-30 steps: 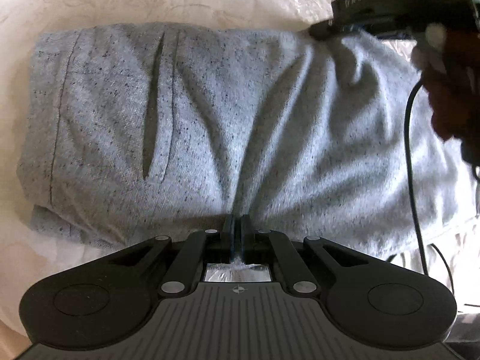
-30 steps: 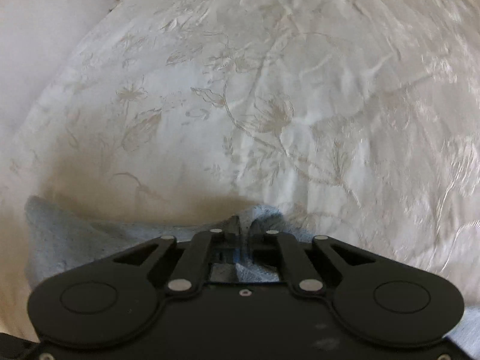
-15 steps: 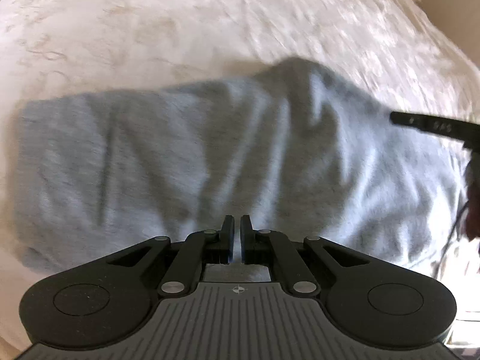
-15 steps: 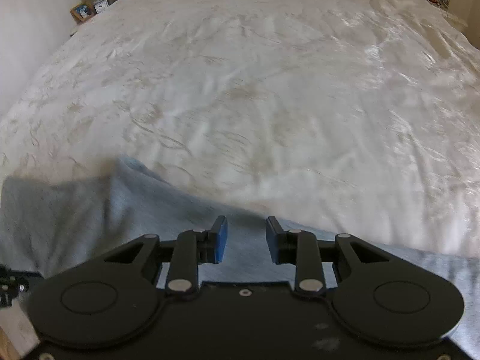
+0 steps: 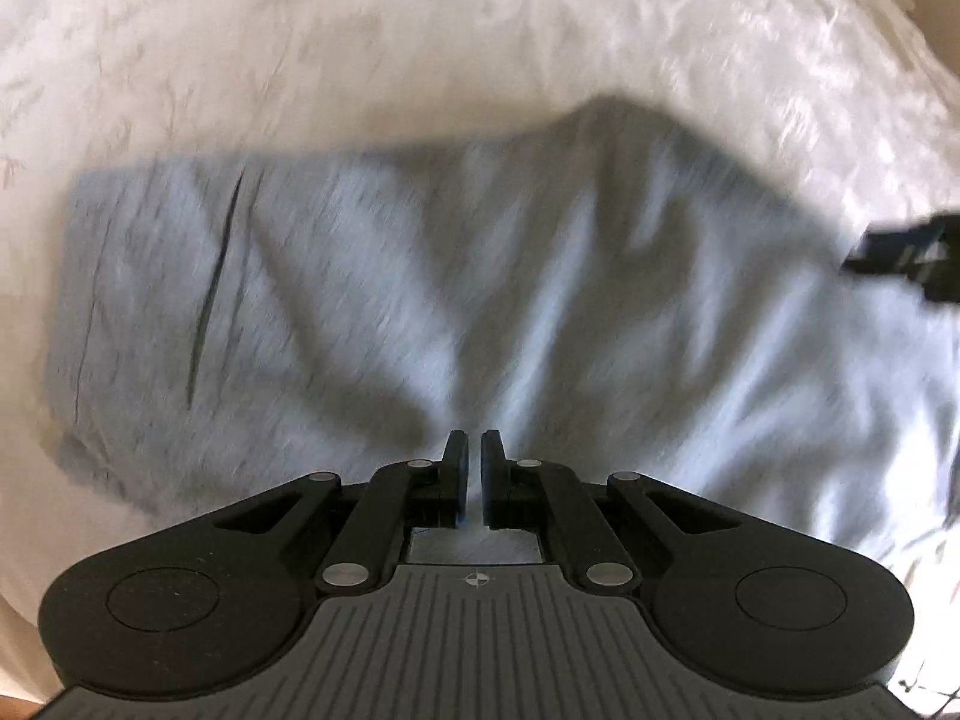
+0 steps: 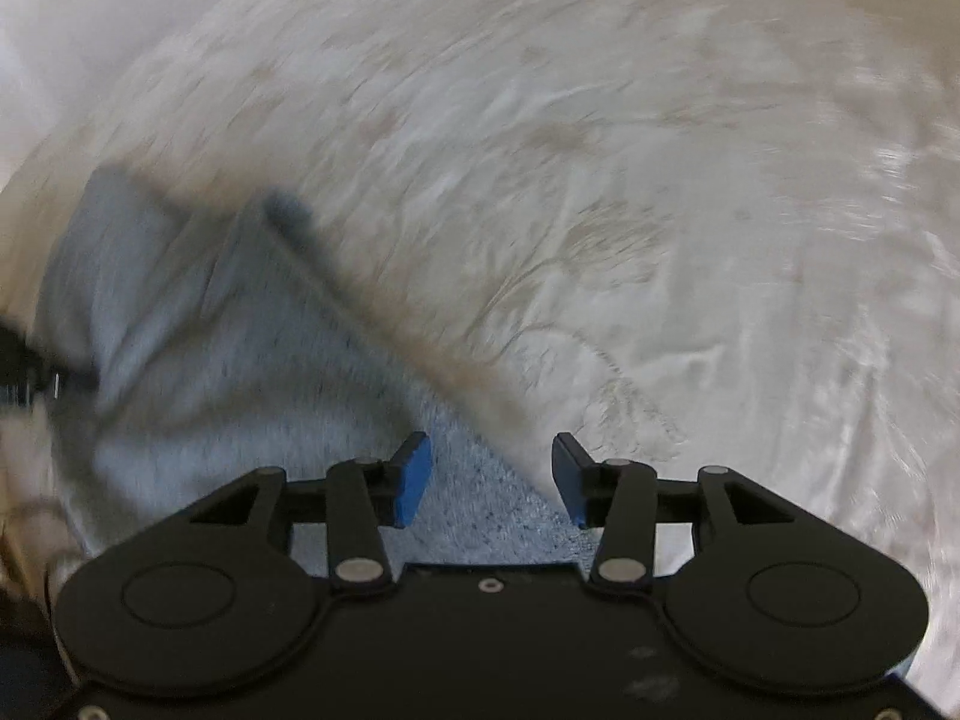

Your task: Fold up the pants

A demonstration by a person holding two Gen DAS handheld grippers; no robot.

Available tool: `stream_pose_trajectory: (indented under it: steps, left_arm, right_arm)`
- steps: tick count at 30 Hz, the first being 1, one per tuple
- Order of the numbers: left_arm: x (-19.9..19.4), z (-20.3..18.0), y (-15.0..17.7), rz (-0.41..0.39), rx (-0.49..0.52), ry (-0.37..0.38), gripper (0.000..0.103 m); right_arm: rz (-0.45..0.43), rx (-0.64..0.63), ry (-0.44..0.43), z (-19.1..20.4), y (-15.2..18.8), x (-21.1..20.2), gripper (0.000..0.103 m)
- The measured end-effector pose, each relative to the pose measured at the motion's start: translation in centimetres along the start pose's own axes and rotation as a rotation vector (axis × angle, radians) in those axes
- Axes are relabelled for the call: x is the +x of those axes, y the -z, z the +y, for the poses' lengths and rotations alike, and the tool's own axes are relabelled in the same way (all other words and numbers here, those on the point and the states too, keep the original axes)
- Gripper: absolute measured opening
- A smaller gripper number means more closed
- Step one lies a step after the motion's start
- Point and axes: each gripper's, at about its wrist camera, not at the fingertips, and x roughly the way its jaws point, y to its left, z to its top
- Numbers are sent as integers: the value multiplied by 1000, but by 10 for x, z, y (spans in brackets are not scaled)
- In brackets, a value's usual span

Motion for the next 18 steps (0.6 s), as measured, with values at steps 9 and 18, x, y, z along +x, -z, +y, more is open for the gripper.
stream_pose_trajectory:
  steps: [9, 18]
  left_arm:
    - [-24, -74, -68, -141, 31, 97, 4]
    - [48, -134, -98, -18, 131, 88, 5]
  right_arm:
    - [-26, -130, -72, 19, 21, -23, 4]
    - [4, -112, -129, 39, 46, -21, 4]
